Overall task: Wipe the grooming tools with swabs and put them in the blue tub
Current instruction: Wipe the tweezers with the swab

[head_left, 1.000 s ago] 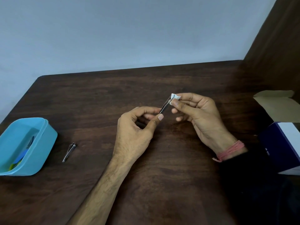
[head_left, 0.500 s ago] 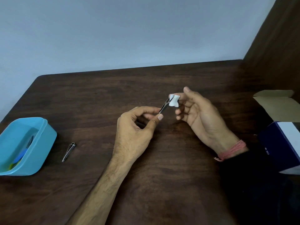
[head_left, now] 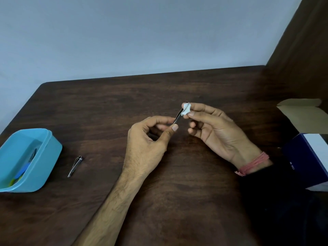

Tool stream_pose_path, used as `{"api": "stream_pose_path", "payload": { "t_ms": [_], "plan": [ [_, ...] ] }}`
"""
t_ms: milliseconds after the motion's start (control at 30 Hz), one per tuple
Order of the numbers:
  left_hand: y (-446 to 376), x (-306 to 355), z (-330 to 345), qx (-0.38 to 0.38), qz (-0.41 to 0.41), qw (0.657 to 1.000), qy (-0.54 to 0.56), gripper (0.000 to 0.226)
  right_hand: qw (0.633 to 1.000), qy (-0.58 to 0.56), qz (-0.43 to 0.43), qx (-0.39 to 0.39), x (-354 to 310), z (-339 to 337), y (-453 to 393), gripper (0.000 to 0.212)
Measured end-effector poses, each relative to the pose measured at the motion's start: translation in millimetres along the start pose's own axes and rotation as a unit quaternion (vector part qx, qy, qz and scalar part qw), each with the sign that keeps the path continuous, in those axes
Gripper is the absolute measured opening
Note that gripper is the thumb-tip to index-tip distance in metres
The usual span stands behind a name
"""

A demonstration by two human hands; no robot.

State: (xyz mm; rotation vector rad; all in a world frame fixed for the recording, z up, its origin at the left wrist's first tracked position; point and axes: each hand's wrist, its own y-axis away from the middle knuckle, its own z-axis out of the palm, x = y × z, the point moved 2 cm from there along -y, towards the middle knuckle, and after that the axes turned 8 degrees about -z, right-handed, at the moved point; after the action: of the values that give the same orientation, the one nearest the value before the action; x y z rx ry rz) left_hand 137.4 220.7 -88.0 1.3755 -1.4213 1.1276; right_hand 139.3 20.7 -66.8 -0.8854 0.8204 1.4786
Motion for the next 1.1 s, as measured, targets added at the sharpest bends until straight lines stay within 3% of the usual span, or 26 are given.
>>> {"api": "stream_pose_path", "payload": {
  "t_ms": [367,567,900,1100],
  "plan": [
    [1.3,-0.1,-0.3,-0.001,0.01,1.0,-0.01,0.014,0.998,0.022,-0.038,0.033,1.5,-0.8,-0.9,0.018],
    [1.3,0.5,-0.2,-0.001,0.01,1.0,-0.015,0.014,0.993,0.086,-0.072,0.033,7.6,3.3,-1.0,0.023],
    [0.4,0.0,0.7,-0.008,0.015,1.0,-0.025,0.015,0.995,0.047,-0.062,0.068,0.0,2.8,2.6,0.007],
    [0.9,-0.4,-0.5,0.0,0.012,1.0,-0.027,0.013,0.993,0.087,-0.056,0.053,1.3,3.3,2.4,0.017]
  ]
}}
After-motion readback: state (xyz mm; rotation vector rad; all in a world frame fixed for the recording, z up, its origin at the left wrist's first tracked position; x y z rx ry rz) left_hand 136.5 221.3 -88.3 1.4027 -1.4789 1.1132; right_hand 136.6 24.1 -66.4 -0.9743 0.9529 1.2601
